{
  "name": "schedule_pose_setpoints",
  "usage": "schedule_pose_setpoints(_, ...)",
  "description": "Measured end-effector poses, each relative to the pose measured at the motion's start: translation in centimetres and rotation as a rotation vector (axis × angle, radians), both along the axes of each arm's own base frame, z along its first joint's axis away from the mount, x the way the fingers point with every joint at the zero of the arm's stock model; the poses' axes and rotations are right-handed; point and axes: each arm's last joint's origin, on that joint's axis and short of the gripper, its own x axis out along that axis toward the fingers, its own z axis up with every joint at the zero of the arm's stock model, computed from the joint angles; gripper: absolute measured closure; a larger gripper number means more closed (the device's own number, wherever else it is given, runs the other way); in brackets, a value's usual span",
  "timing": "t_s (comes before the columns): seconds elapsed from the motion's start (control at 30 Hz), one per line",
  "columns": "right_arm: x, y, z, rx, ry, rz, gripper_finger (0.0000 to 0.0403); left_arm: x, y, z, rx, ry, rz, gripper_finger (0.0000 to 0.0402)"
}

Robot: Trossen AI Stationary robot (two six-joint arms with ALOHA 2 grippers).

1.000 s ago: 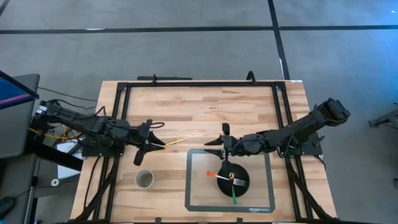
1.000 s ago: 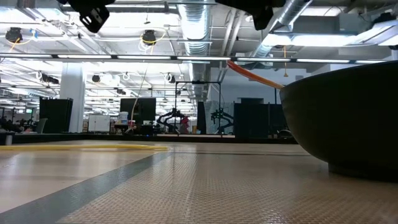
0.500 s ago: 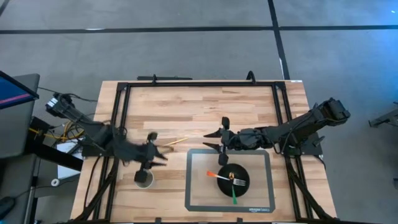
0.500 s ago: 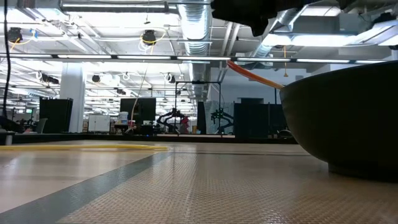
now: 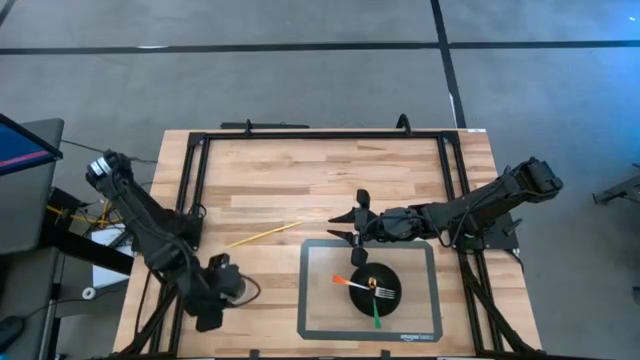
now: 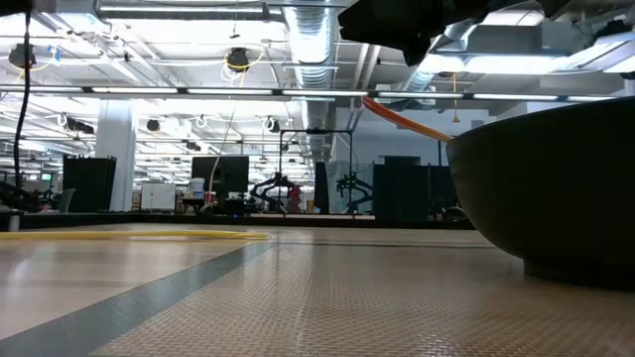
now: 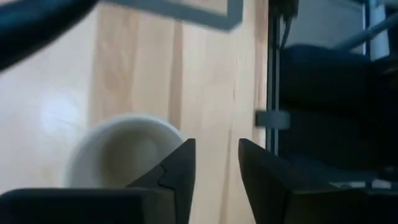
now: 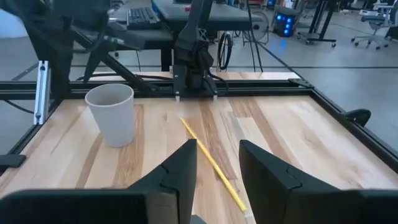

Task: Pick & Place Utensil
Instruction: Put the white cup on the transparent mat

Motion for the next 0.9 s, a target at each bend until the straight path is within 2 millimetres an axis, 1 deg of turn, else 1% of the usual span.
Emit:
schedule_pose_setpoints(0.13, 0.0, 0.0, -0.1, -0.002, 0.013, 0.0, 0.029, -0.1, -1.6, -1.9, 0.05, 0.059, -0.021, 0.0256)
schedule_pose_setpoints(0.3, 0.0, 0.0, -0.1, -0.002, 0.016, 0.0, 0.029, 0.3, -2.7, -3.9, 0.124, 0.107, -0.035, 0.0252)
schedule_pose_setpoints(0.47, 0.0, 0.0, -0.2, -0.003, 0.016, 0.0, 0.029, 0.4, -2.7, -4.1, 0.138, 0.115, -0.03, 0.0266)
schedule_pose_setpoints(0.6, 0.0, 0.0, -0.2, -0.003, 0.016, 0.0, 0.029, 0.6, -2.5, -4.0, 0.159, 0.092, -0.056, 0.0291)
schedule_pose_setpoints(0.67, 0.0, 0.0, -0.2, -0.002, 0.016, 0.0, 0.029, 0.6, -2.4, -4.0, 0.177, 0.082, -0.09, 0.0319)
schedule_pose_setpoints(0.77, 0.0, 0.0, -0.1, -0.003, 0.015, 0.0, 0.029, 0.9, -2.2, -3.9, 0.195, 0.068, -0.113, 0.0379)
schedule_pose_setpoints(0.8, 0.0, 0.0, -0.2, -0.003, 0.016, 0.0, 0.029, 1.1, -2.1, -3.8, 0.194, 0.06, -0.109, 0.0386)
schedule_pose_setpoints(0.9, 0.0, 0.0, -0.2, -0.002, 0.015, 0.0, 0.029, 2.0, -1.5, -3.1, 0.186, 0.043, -0.098, 0.0387)
